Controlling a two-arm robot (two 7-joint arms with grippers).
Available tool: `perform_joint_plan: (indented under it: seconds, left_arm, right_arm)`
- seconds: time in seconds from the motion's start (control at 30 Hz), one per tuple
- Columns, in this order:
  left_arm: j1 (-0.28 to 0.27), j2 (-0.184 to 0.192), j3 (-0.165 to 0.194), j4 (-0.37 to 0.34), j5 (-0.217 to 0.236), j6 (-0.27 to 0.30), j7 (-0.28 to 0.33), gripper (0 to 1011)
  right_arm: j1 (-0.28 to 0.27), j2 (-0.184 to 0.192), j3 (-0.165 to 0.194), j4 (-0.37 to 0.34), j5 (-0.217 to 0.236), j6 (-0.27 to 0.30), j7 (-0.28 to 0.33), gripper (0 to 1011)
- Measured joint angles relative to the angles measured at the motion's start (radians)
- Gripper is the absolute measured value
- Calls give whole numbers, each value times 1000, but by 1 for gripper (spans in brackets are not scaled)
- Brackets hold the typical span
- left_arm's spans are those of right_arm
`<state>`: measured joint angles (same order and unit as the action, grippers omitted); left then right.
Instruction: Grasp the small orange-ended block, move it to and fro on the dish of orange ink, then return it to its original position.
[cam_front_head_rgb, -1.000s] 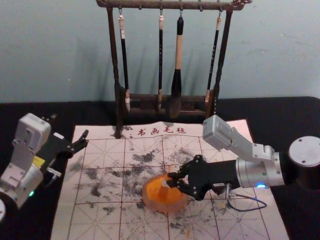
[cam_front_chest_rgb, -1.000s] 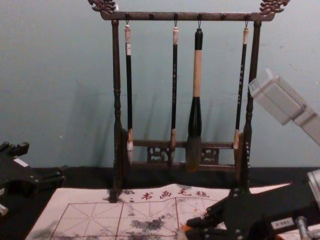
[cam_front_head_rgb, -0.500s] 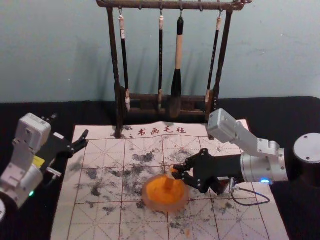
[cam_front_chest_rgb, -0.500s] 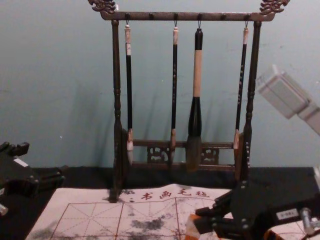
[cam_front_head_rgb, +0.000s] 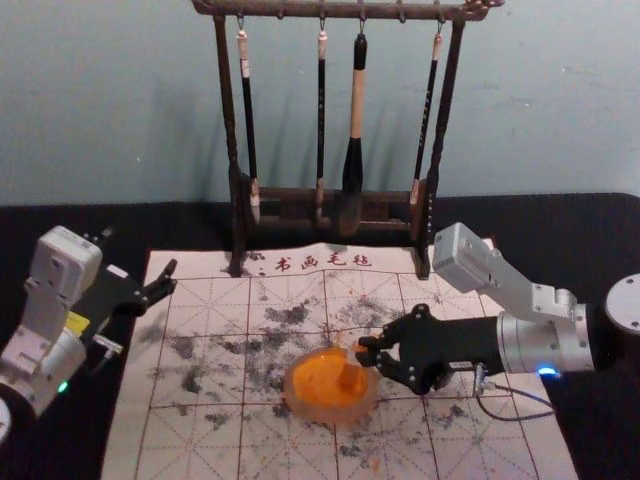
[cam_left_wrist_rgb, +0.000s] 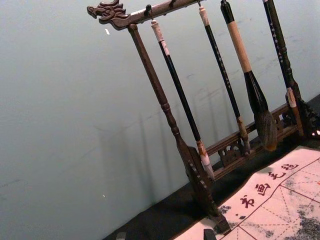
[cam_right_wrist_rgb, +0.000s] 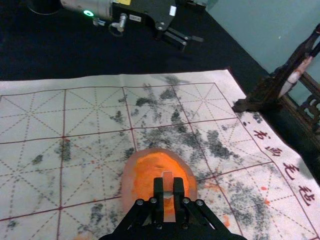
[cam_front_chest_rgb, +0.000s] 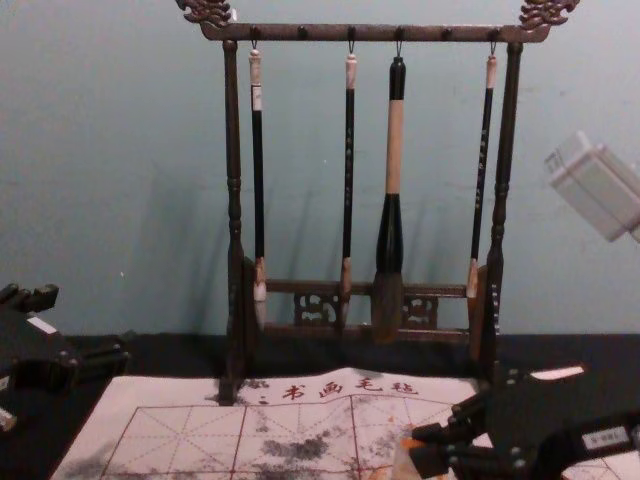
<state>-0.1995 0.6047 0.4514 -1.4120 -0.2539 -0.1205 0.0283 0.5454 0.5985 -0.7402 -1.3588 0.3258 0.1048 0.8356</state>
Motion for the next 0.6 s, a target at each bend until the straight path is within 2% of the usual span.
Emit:
perform_joint_plan:
  seconds: [0.6]
  left_arm:
    - [0, 0, 0, 0, 0, 0, 0, 1001]
  right_arm:
    - [-18, 12, 5, -30, 18, -6, 5, 84]
